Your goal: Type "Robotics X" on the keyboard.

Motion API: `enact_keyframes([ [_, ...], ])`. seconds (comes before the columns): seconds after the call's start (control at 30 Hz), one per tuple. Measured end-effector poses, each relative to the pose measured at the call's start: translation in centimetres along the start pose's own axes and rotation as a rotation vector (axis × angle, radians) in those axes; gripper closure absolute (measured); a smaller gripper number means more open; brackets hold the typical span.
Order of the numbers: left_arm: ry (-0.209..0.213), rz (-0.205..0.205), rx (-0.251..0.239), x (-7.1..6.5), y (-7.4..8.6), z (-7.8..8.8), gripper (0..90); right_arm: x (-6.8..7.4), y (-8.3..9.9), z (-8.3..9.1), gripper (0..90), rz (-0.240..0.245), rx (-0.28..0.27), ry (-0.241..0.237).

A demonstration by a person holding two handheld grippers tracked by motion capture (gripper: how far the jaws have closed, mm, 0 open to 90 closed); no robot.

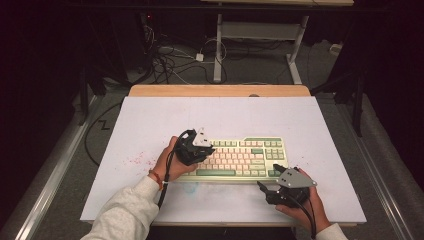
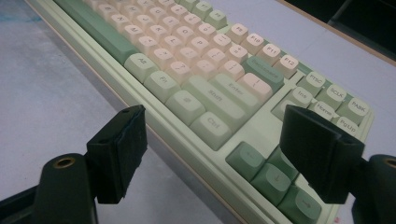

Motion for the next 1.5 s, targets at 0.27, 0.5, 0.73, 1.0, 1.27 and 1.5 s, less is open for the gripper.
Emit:
enact_keyframes([
  [0.27,-0.063,0.004,-0.062,0.1,-0.3,1.3,54.7,0.1,0.0,-0.1,23.7,0.0,0.003,-0.001],
  [0.5,-0.133,0.01,-0.081,0.4,0.0,2.2,31.6,0.0,0.0,0.0,23.7,0.002,-0.001,0.004],
  [0.73,-0.166,-0.002,-0.115,0.2,0.3,3.0,21.3,-0.1,0.0,0.0,23.7,0.0,0.0,0.007],
  [1.0,-0.203,-0.031,-0.133,-0.2,1.5,4.2,19.9,-0.1,0.0,0.0,23.7,0.001,0.001,0.0],
  [1.27,-0.229,-0.034,-0.126,-0.6,2.7,4.7,19.8,0.0,0.0,0.0,23.7,0.0,0.002,-0.003],
  [1.5,-0.227,-0.029,-0.114,-1.3,3.9,5.4,19.4,-0.1,-0.2,0.0,23.7,-0.007,-0.001,0.011],
])
Point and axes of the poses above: each handheld gripper's, and its own axes: z roughly backward along the jaws, y roughly out of its underside, x roughly to its left, the point moved 9 cm from there along -z, roughly forward along the jaws, and after that the axes turned 10 degrees about -z, right-handed, at the moved point
